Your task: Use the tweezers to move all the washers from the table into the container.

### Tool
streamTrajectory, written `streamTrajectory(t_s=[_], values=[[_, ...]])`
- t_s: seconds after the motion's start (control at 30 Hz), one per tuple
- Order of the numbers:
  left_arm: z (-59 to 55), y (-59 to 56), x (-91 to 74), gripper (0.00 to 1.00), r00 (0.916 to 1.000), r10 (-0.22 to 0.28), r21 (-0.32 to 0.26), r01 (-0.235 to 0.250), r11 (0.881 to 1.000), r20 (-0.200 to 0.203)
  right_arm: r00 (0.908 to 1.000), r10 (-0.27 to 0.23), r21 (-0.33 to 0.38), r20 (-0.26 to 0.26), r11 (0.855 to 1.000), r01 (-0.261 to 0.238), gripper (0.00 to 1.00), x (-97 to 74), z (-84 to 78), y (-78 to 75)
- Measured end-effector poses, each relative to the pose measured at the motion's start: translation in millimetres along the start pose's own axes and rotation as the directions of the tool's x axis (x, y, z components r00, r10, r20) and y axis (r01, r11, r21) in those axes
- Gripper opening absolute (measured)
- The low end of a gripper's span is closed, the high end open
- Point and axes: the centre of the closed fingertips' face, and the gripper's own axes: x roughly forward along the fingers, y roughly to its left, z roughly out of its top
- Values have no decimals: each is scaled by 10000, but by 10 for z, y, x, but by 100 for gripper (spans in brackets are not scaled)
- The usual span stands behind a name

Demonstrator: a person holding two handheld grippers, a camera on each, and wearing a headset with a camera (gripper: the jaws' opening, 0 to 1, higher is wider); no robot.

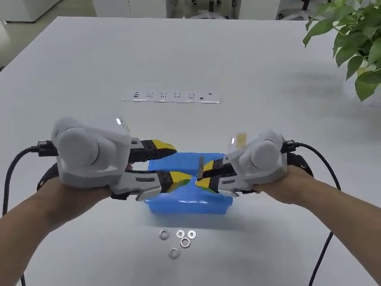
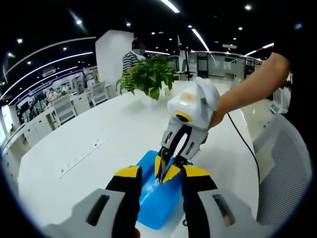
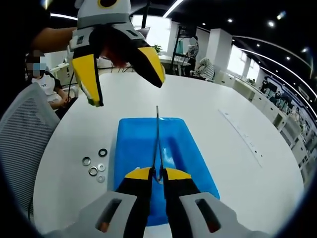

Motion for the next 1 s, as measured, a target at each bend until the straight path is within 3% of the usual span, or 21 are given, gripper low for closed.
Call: streamTrajectory(t_s=[0.27,1.0], values=[[17,-15,140,28,9997,-228,157,229,9996,-64,9996,269,-161,-130,9995,-271,11,39,-7,36],[-150,-62,307,15,9940,-846,226,863,9960,-691,9962,724,-287,-492,9969,-739,11,125,-77,99]])
